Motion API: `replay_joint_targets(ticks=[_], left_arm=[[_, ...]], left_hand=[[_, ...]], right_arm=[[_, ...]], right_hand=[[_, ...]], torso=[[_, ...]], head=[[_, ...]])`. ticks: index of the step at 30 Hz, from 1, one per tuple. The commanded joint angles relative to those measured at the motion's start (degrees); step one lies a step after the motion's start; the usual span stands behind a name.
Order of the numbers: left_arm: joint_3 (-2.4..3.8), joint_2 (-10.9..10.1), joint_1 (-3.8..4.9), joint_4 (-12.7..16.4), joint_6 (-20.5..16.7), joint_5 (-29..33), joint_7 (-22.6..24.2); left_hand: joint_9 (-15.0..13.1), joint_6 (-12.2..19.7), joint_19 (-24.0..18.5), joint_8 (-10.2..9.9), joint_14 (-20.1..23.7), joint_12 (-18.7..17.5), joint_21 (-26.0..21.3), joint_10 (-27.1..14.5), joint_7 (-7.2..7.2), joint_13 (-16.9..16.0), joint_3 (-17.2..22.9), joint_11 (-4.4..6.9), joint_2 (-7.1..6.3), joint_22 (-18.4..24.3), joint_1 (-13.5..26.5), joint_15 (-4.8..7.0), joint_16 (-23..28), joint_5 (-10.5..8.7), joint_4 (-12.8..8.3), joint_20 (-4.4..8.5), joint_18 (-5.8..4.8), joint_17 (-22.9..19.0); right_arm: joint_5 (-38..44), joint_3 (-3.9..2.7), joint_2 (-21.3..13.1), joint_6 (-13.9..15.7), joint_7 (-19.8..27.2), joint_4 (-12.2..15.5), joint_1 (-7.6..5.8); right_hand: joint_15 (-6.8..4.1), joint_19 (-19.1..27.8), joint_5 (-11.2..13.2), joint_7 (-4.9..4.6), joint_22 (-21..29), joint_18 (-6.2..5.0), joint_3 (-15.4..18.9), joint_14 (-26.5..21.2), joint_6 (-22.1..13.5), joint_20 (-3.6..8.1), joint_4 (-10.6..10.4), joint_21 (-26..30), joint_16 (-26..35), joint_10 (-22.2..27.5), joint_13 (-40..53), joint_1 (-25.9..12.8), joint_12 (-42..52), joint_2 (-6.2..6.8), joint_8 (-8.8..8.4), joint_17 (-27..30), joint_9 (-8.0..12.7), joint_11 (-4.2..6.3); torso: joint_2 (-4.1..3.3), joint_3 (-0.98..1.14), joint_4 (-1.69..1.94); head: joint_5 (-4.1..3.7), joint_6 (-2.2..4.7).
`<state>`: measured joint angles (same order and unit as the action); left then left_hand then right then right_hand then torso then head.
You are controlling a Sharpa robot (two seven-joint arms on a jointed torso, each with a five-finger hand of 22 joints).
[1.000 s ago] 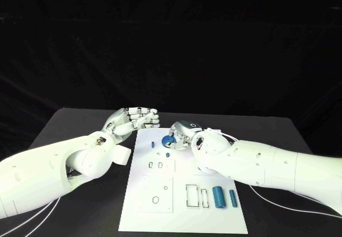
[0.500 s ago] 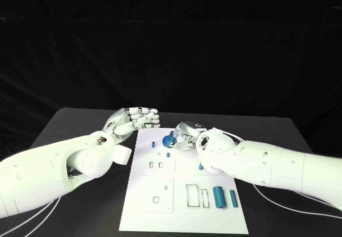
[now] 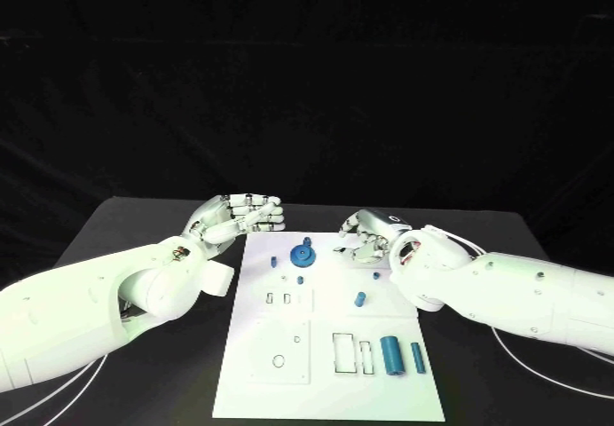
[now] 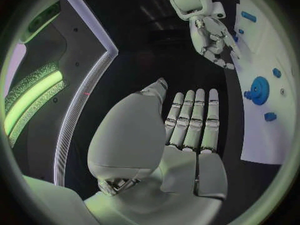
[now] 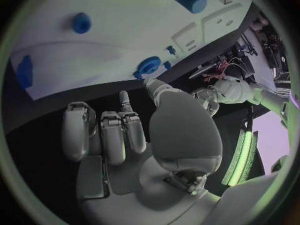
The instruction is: Assemble the parts on the task board
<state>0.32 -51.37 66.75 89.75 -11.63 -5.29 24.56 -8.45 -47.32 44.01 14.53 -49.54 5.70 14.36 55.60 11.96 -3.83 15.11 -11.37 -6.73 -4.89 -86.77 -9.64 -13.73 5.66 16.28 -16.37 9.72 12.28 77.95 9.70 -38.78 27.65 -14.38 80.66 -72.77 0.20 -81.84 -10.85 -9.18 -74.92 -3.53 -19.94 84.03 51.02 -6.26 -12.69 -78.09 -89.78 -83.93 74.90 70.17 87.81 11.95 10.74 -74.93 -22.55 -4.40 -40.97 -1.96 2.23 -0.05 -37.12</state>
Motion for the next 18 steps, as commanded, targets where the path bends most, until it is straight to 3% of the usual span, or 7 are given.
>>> replay_joint_targets(ticks=[1, 4, 6, 12, 16, 18], left_arm=[[0.03, 0.0, 0.05, 0.0, 0.6, -0.1, 0.5], [0.0, 0.0, 0.04, -0.1, 0.6, -0.1, 0.5], [-0.01, 0.0, 0.04, -0.1, 0.6, -0.1, 0.5], [-0.05, 0.1, 0.02, -0.2, 0.7, -0.1, 0.5], [-0.06, 0.2, 0.0, -0.4, 0.9, -0.1, 0.6], [-0.07, 0.2, -0.01, -0.5, 0.9, -0.1, 0.6]], left_hand=[[0.1, 0.1, 0.2, -0.1, 0.3, -0.5, 0.0, 0.2, 2.12, 0.0, 0.3, -0.04, -0.25, 0.1, 0.4, -0.06, 0.4, -0.26, 0.0, -0.02, 0.66, 0.1], [0.1, 0.1, 0.2, -0.1, 0.3, -0.5, 0.0, 0.2, 2.12, 0.0, 0.3, -0.04, -0.25, 0.1, 0.4, -0.06, 0.4, -0.26, 0.0, -0.02, 0.66, 0.1], [0.1, 0.1, 0.2, -0.1, 0.3, -0.5, 0.0, 0.2, 2.12, 0.0, 0.3, -0.04, -0.25, 0.1, 0.4, -0.06, 0.4, -0.26, 0.0, -0.02, 0.66, 0.1], [0.1, 0.1, 0.2, -0.1, 0.3, -0.5, 0.0, 0.2, 2.12, 0.0, 0.3, -0.04, -0.25, 0.1, 0.4, -0.06, 0.4, -0.26, 0.0, -0.02, 0.66, 0.1], [0.1, 0.1, 0.2, -0.1, 0.3, -0.5, 0.0, 0.2, 2.12, 0.0, 0.3, -0.04, -0.25, 0.1, 0.4, -0.06, 0.4, -0.26, 0.0, -0.02, 0.66, 0.1], [0.1, 0.1, 0.2, -0.1, 0.3, -0.5, 0.0, 0.2, 2.12, 0.0, 0.3, -0.04, -0.25, 0.1, 0.4, -0.06, 0.4, -0.26, 0.0, -0.02, 0.66, 0.1]], right_arm=[[-6.1, 0.0, -3.4, -3.3, 5.8, 2.0, -0.76], [-9.0, 0.0, -6.5, -4.4, 9.2, 2.9, -1.24], [-11.1, 0.01, -8.2, -4.8, 11.6, 2.8, -1.43], [-14.1, 0.08, -11.4, -6.4, 18.1, 0.5, -1.48], [-15.1, 0.13, -12.4, -7.1, 20.7, -1.6, -0.92], [-15.3, 0.14, -12.6, -7.2, 21.2, -2.6, -0.54]], right_hand=[[-0.03, 0.8, 0.1, 0.03, -0.1, -0.32, 0.2, 5.4, 0.4, 0.09, 1.8, 0.9, 0.3, -3.6, 11.8, 2.6, -0.7, 0.61, -0.56, -12.6, -0.2, 0.03], [-0.01, 1.2, 0.1, -0.03, 0.3, -0.44, 0.4, 5.3, 0.5, 0.07, 3.3, 1.4, 0.5, -3.4, 11.5, 4.9, -0.9, 0.93, -0.78, -12.1, -0.4, -0.01], [0.02, 1.4, -2.2, -0.13, 0.5, -0.49, 0.1, 5.3, 0.6, 0.06, 4.2, 1.7, 0.5, -3.3, 11.4, 6.3, -1.1, 0.97, -1.04, -11.9, -0.5, -0.08], [0.05, 1.6, -3.3, -0.29, 0.5, -0.52, -0.4, 5.3, 0.5, 0.02, 5.8, 1.9, 0.5, -3.0, 11.1, 8.2, -1.4, 1.48, -1.48, -12.0, -0.6, -0.21], [0.0, 1.5, -3.8, -0.24, 0.3, -0.49, -0.8, 5.3, 0.3, 0.05, 6.7, 1.8, 0.5, -2.9, 11.1, 9.2, -1.4, 1.71, -1.84, -12.1, -0.5, -0.19], [0.01, 1.5, -3.9, -0.26, 0.3, -0.49, -0.8, 5.3, 0.2, 0.05, 6.9, 1.9, 0.5, -2.9, 11.0, 9.4, -1.5, 1.8, -1.95, -12.2, -0.5, -0.19]], torso=[[0.26, 0.28, -0.57], [0.35, 0.44, -0.81], [0.4, 0.55, -0.93], [0.44, 0.82, -1.32], [0.44, 0.96, -1.36], [0.44, 0.89, -1.24]], head=[[-0.11, -0.23], [-0.29, -0.28], [-0.35, -0.22], [-0.47, -0.47], [-0.62, -0.61], [-0.68, -0.74]])
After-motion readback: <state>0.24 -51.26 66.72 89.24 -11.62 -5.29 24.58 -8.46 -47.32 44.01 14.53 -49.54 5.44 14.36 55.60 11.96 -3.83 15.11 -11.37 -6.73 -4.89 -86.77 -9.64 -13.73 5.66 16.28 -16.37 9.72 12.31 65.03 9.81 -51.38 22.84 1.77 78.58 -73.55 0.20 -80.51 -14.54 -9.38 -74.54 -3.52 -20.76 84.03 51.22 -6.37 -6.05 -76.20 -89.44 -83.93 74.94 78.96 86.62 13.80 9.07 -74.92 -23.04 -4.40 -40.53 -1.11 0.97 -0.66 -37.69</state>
